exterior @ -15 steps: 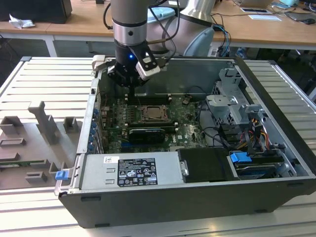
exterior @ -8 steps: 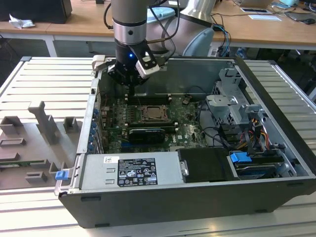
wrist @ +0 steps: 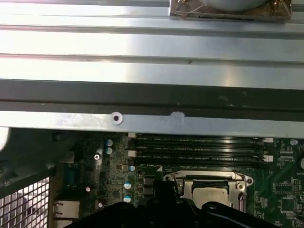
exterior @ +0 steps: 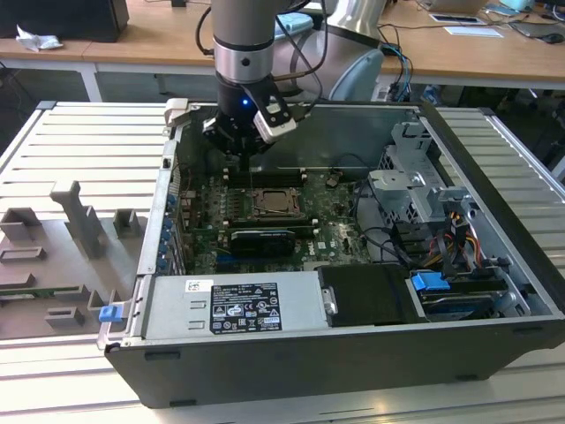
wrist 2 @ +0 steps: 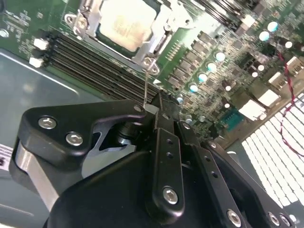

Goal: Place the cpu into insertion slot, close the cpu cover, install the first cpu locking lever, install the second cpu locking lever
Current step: 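Install the first cpu locking lever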

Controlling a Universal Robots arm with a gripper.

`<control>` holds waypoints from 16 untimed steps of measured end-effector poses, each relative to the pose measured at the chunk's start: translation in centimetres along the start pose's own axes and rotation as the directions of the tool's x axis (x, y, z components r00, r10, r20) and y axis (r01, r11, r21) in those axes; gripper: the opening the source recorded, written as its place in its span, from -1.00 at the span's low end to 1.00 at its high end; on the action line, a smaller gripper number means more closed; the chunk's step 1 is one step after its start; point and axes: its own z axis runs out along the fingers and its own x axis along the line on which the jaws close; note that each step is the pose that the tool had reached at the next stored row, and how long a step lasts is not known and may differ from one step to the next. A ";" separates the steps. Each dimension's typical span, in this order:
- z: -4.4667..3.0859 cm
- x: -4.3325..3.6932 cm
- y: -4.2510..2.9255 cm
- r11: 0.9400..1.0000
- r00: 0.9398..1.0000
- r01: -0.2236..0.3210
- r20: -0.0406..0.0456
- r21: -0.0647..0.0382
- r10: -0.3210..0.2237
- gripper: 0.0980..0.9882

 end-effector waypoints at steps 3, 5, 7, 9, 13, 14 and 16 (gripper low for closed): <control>0.12 -1.19 -0.03 1.000 1.000 0.000 0.000 0.000 0.000 -0.98; 0.22 -1.84 -0.06 1.000 1.000 0.000 0.000 0.000 0.000 -0.98; 0.34 -2.41 -0.08 1.000 1.000 0.000 0.000 0.000 0.000 -0.98; 0.43 -2.84 -0.10 1.000 1.000 0.000 0.000 0.000 0.000 -0.98; 0.51 -2.92 -0.32 0.998 1.000 0.000 0.002 -0.061 0.000 -0.98; 0.62 -2.93 -0.33 0.998 1.000 0.000 0.003 -0.062 0.000 -0.98; 0.85 -3.04 -0.36 0.998 1.000 0.000 0.004 -0.062 0.000 -0.98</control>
